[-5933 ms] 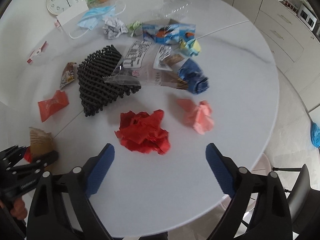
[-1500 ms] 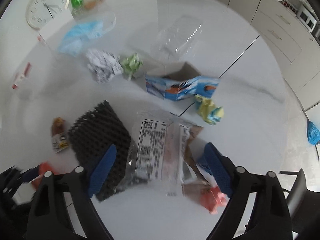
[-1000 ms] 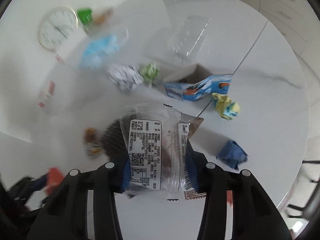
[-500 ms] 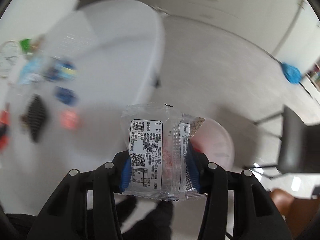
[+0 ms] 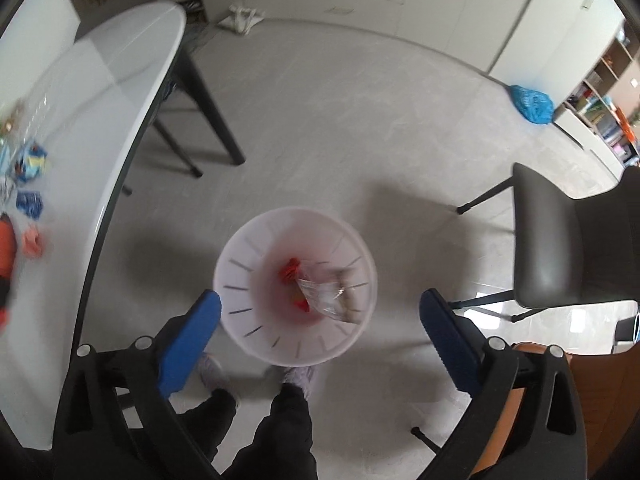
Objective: Collect trash
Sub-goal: 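Carry both items over the wastebasket and open both tools to drop them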
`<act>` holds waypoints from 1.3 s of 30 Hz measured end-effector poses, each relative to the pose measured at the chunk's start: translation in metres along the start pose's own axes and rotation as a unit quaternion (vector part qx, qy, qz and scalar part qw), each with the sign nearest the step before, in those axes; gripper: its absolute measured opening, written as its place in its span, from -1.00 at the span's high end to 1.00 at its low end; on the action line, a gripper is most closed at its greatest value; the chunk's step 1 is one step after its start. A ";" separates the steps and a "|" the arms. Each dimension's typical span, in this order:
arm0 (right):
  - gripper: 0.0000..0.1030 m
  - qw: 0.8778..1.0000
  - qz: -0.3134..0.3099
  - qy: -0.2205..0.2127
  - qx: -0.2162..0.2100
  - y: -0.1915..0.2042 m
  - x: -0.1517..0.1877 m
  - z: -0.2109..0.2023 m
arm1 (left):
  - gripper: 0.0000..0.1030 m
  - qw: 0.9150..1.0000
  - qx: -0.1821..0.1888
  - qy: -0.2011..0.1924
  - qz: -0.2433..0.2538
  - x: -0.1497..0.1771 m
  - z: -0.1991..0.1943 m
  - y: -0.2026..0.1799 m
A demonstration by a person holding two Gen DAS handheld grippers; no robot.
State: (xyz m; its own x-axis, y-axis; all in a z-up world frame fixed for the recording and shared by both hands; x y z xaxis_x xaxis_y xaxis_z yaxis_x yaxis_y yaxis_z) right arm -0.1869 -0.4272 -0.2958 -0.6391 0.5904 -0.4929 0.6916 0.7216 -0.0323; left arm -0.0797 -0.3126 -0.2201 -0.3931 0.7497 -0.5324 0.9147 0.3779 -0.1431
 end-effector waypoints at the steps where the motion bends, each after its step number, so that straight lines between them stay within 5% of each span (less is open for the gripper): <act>1: -0.95 1.000 0.005 -0.005 0.004 -0.011 -0.002 -0.006 | 0.17 1.000 0.008 0.005 0.003 -0.003 0.009 -0.009; 3: -0.95 1.000 0.013 -0.011 0.007 -0.025 -0.006 -0.016 | 0.08 1.000 0.014 0.011 0.006 -0.006 0.020 -0.022; 7: -0.95 0.999 0.024 -0.024 0.012 -0.048 -0.012 -0.031 | -0.66 1.000 0.014 0.013 0.001 -0.013 0.032 -0.040; 9: -0.95 0.999 0.027 -0.033 0.015 -0.054 -0.016 -0.034 | -0.84 1.000 0.015 0.012 -0.003 -0.015 0.031 -0.045; 24: -0.95 0.997 0.031 -0.061 -0.018 -0.029 -0.030 -0.050 | -0.85 0.997 -0.045 -0.022 -0.062 -0.017 -0.014 0.007; 33: -0.95 0.994 -0.020 -0.085 -0.068 0.042 -0.049 -0.073 | -0.85 0.986 -0.111 -0.056 -0.112 0.003 -0.065 0.070; 39: -0.95 0.986 -0.073 -0.078 -0.126 0.125 -0.052 -0.071 | -0.85 0.968 -0.178 -0.062 -0.164 0.042 -0.104 0.135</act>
State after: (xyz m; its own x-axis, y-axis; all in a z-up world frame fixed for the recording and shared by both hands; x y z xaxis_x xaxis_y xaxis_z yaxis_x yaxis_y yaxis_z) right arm -0.0913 -0.3423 -0.2124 -0.6521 0.4249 -0.6279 0.4774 0.8735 0.0952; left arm 0.0172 -0.1737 -0.1755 -0.6218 0.4949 -0.6070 0.6443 0.7639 -0.0371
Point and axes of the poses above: each gripper's, at about its wrist camera, not at the fingertips, and z roughly the way its jaws point, y to its left, x to its underside, the point moved 8 cm from there along z, roughly the way its jaws point, and after that the axes turned 9 degrees about -y, right-handed, at the moved point
